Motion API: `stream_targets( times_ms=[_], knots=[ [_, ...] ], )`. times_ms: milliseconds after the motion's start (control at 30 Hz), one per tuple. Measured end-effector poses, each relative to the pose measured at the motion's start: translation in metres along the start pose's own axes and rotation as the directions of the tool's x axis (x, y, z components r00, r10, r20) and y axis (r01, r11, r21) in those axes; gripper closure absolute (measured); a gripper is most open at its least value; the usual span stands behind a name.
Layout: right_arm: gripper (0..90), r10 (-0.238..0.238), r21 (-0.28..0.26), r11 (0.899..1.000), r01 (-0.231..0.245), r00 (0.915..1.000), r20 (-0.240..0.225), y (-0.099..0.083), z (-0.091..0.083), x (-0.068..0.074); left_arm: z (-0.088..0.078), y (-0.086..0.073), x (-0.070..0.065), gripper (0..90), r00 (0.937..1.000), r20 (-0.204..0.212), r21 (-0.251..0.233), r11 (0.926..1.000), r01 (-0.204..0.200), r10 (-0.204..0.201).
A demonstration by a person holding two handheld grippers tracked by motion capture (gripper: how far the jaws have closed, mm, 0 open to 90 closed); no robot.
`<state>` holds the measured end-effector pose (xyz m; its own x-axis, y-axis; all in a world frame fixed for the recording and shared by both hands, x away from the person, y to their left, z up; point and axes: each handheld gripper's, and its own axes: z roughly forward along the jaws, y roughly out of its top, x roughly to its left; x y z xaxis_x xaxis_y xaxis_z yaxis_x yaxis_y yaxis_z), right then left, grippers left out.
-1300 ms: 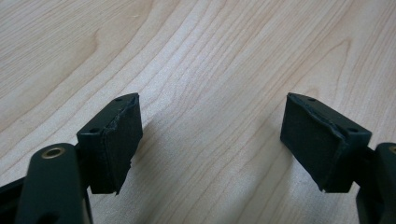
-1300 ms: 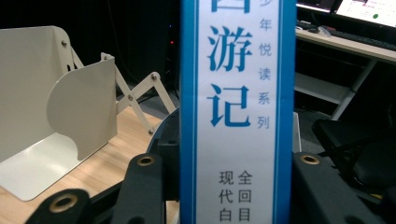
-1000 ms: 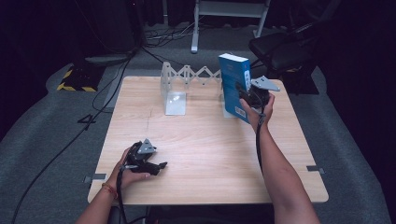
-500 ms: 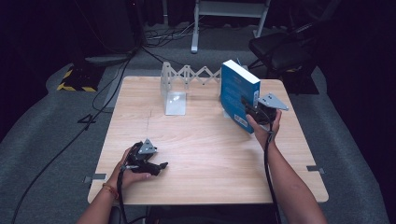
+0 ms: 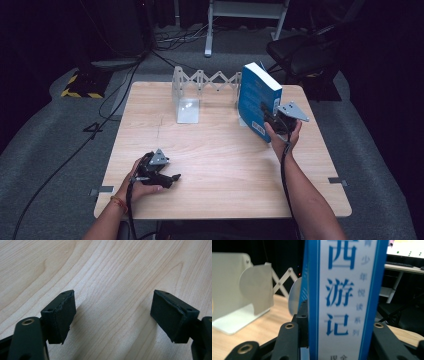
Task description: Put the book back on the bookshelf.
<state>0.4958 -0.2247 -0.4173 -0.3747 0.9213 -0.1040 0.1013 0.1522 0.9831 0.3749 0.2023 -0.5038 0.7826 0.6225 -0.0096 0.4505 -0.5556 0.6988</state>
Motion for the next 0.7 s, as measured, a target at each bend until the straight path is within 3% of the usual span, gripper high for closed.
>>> stream_targets(
  times_ms=[167,233,367,500,567,700],
  knots=[
    [61.6,0.073,-0.05,0.996,-0.072,0.9972,0.018,0.006,0.016,-0.007,0.001,0.001,-0.001,20.9,0.9999,0.009,0.003,1.0,-0.006,0.006],
    [61.6,0.078,-0.051,0.996,-0.077,0.9968,0.018,0.01,0.022,-0.008,0.001,0.001,-0.001,20.9,0.9998,0.016,0.002,1.0,-0.008,0.008],
    [61.7,0.06,-0.039,0.997,-0.06,0.9982,0.001,0.017,0.029,-0.006,0.001,0.001,-0.002,21.0,0.9997,0.022,0.002,0.9999,-0.013,0.013],
    [61.9,-0.014,0.015,1.0,0.014,0.9993,-0.035,0.033,0.044,0.002,0.001,0.001,-0.002,21.0,0.9993,0.029,0.004,0.9997,-0.023,0.023],
    [61.9,-0.012,0.032,0.999,0.013,0.9989,-0.044,0.038,0.05,0.003,0.001,0.002,-0.002,21.0,0.9992,0.03,0.005,0.9996,-0.028,0.027],
    [61.8,0.021,0.033,0.999,-0.021,0.9997,-0.007,0.04,0.061,0.001,0.001,0.002,-0.002,21.0,0.9988,0.035,0.002,0.9994,-0.034,0.034]
  ],
)
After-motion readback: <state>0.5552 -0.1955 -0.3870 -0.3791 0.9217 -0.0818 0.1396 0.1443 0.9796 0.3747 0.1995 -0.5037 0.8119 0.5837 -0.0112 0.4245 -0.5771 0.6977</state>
